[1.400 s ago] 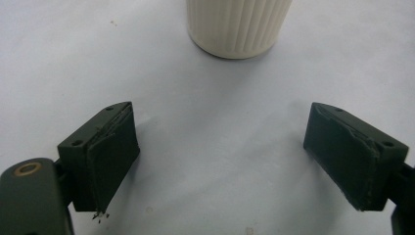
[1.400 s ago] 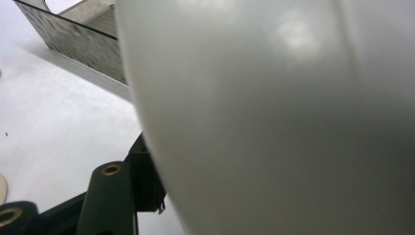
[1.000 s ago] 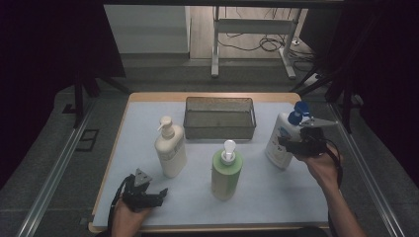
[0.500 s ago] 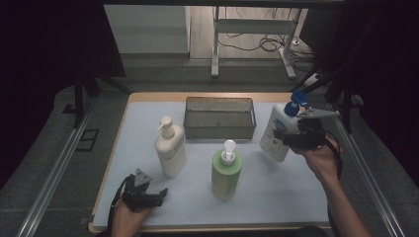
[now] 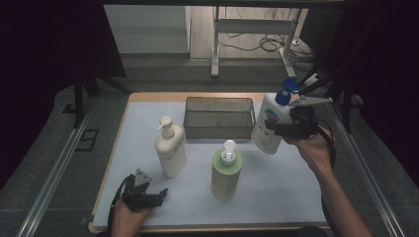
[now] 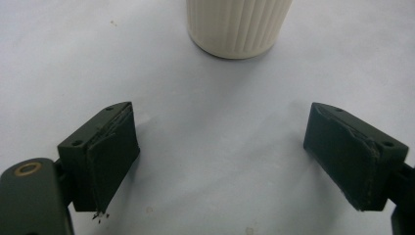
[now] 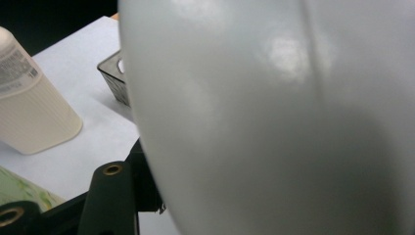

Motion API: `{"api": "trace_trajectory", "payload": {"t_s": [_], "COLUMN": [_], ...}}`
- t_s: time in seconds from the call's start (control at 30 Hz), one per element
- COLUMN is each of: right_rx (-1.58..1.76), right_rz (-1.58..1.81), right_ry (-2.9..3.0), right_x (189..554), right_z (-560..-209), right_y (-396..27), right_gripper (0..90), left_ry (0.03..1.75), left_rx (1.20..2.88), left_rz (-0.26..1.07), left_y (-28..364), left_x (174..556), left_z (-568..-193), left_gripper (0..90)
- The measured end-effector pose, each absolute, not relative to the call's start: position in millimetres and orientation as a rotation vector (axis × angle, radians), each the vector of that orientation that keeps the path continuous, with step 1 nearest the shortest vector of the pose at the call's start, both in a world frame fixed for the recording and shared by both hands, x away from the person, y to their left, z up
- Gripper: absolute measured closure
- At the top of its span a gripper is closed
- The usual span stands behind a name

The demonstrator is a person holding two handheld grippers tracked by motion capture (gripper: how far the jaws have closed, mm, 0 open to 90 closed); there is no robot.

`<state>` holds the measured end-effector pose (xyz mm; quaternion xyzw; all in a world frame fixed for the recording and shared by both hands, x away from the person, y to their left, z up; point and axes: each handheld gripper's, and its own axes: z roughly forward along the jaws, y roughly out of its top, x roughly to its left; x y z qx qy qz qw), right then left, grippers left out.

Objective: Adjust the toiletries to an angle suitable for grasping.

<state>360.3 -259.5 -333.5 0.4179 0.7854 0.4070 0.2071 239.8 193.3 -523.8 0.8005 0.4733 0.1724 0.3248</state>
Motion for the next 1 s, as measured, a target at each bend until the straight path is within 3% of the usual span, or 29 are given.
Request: {"api": "trace_trajectory", "payload": {"t_s": [1.0], "right_rx": [1.136], "right_rz": [1.134], "right_ry": [2.178], "right_x": [401.2], "right_z": [-311.5], "right_y": [-193.3], "right_gripper": [40.9], "left_ry": [1.239], "left_rx": [2.103], "left_rz": [0.453], "left_y": [193.6], "left_x": [240.0], "left_z": [-523.7], "left_gripper": [12.3]}}
